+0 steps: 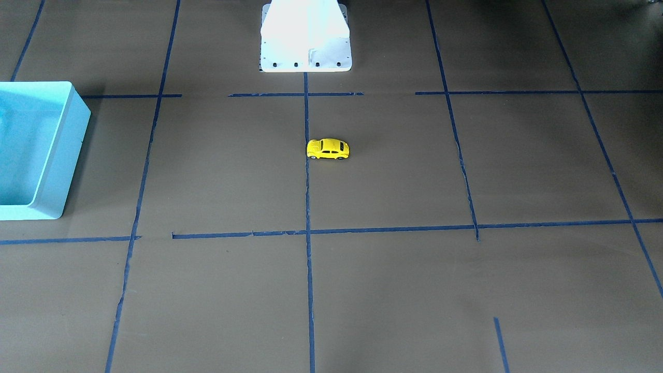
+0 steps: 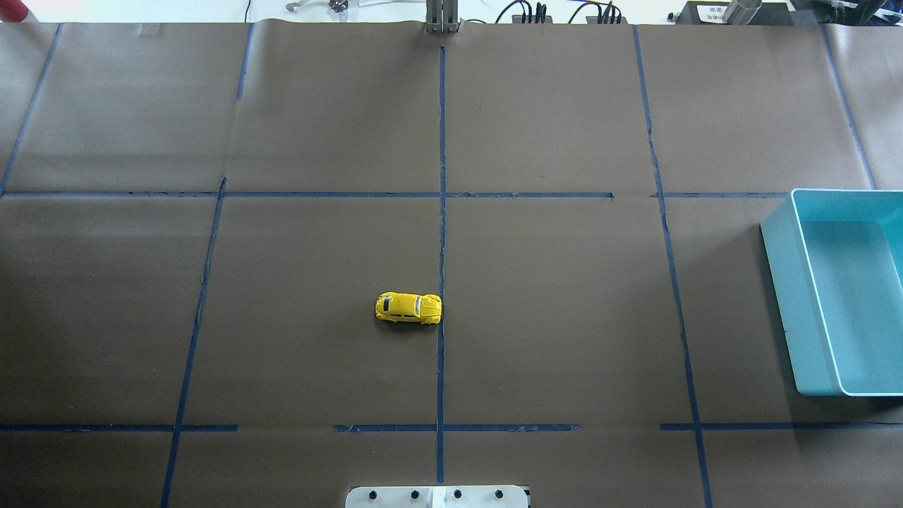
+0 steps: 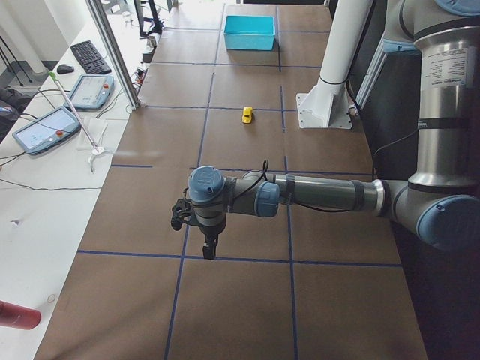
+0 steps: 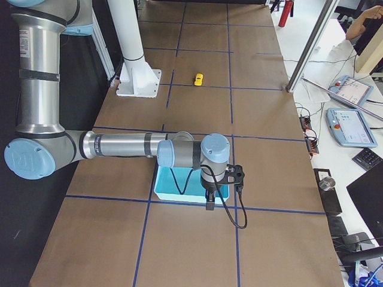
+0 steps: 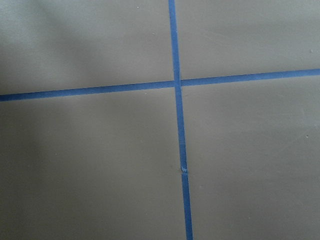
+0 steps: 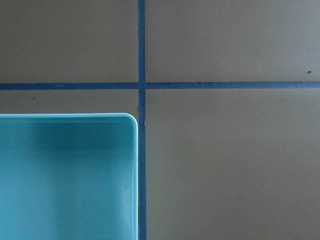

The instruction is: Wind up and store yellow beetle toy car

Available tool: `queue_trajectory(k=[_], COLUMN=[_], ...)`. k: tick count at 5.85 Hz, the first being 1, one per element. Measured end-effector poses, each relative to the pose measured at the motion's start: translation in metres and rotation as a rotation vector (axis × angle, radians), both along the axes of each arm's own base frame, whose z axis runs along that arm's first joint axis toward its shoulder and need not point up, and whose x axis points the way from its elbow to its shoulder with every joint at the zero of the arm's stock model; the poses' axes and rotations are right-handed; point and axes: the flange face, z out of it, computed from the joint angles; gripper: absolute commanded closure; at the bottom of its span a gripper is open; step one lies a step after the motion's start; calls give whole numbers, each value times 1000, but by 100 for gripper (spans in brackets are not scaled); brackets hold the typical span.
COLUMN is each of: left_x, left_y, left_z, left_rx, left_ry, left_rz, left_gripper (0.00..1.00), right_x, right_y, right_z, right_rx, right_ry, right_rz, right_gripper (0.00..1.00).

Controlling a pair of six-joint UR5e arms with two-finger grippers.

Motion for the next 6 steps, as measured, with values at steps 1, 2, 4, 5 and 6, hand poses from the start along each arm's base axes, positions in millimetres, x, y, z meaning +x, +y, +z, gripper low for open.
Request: queue_trajectory(k=[1, 2, 4, 5, 6], left_x=[19, 48, 156, 218, 276], left_y=[-2, -3, -26, -29, -28], left_z=[-15, -44, -137, -177, -220], left_rx=[26, 81, 262, 333, 407], left_ry=[19, 41, 92, 124, 163], left_rz=[39, 102, 304, 410, 503], left_gripper=[0, 0, 0, 0, 0], right_x=[0, 0, 0, 0, 0], right_y=[0, 0, 0, 0, -1], right_z=[0, 0, 0, 0, -1], right_rx=[1, 1, 1, 2, 2], right_ry=[0, 0, -1, -1, -2], right_rz=[0, 1, 1, 0, 0], right_gripper=[0, 0, 0, 0, 0])
